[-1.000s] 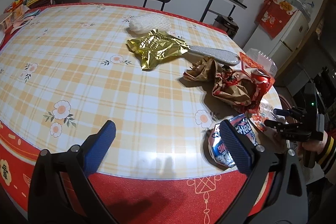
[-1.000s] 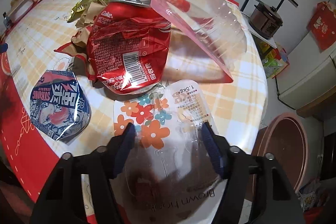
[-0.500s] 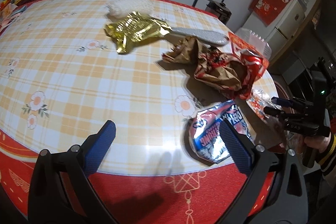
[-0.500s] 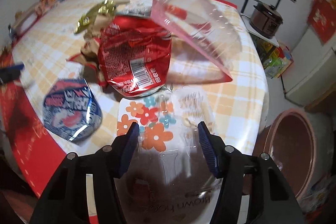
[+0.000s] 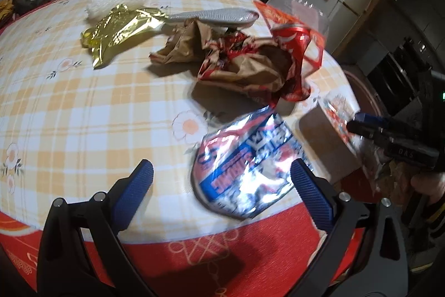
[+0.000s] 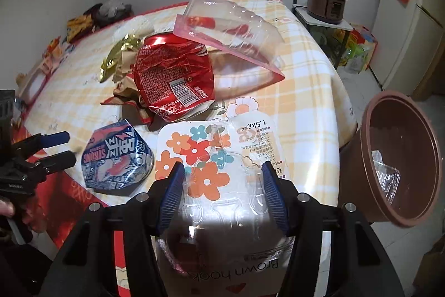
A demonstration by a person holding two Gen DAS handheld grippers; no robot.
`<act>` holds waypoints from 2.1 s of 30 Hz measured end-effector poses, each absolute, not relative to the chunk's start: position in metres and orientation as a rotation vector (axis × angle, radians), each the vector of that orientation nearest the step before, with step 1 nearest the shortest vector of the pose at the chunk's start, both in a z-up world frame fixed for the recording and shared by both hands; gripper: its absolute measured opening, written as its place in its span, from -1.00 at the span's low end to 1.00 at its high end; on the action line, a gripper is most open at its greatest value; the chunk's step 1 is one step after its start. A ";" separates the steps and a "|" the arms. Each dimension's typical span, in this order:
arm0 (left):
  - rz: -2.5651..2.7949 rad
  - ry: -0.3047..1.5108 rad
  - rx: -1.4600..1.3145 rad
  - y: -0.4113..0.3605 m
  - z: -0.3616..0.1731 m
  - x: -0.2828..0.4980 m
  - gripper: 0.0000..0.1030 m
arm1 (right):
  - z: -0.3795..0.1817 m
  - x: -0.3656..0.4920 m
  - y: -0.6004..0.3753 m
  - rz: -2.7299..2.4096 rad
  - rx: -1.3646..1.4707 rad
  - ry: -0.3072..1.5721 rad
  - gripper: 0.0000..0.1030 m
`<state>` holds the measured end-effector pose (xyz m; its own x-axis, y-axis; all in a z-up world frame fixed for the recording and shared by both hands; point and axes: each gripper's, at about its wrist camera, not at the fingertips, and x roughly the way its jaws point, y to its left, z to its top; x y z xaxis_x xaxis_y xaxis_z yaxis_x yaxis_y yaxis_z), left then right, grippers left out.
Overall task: Collect trash
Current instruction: 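Grasp the flowered plastic tray with the right tool, then grasp the pink-edged clear plastic box with the left tool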
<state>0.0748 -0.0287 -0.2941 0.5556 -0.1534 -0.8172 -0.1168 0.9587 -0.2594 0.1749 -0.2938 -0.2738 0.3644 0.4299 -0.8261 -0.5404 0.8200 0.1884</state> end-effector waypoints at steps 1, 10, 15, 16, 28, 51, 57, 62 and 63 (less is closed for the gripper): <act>-0.032 0.972 -0.313 -0.028 -0.289 0.079 0.87 | -0.273 0.174 -0.294 0.623 -0.117 1.020 0.10; -0.177 0.861 -0.305 -0.065 -0.248 0.157 0.33 | -0.264 0.174 -0.309 0.599 -0.054 1.006 0.10; -0.161 0.912 -0.379 -0.072 -0.262 0.193 0.01 | -0.260 0.169 -0.318 0.588 -0.040 0.994 0.10; -0.149 0.925 -0.377 -0.074 -0.265 0.197 -0.01 | -0.260 0.169 -0.320 0.586 -0.035 0.994 0.10; -0.123 0.914 -0.531 -0.055 -0.256 0.200 0.18 | -0.260 0.173 -0.334 0.574 -0.001 0.987 0.10; -0.084 1.045 -0.958 -0.036 -0.286 0.308 0.66 | -0.263 0.187 -0.330 0.574 -0.008 0.992 0.10; -0.117 1.026 -0.972 -0.039 -0.289 0.313 0.14 | -0.262 0.189 -0.330 0.576 -0.011 0.990 0.10; -0.147 0.995 -0.957 -0.038 -0.277 0.313 0.07 | -0.260 0.191 -0.329 0.579 -0.010 0.983 0.10; -0.158 0.984 -0.963 -0.037 -0.274 0.312 0.07 | -0.259 0.191 -0.329 0.580 -0.009 0.981 0.10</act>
<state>0.3117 -0.0371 -0.2741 0.5780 -0.5148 -0.6331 -0.2900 0.5956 -0.7491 0.1911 -0.3285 -0.2594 0.4178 0.4584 -0.7844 -0.4664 0.8491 0.2479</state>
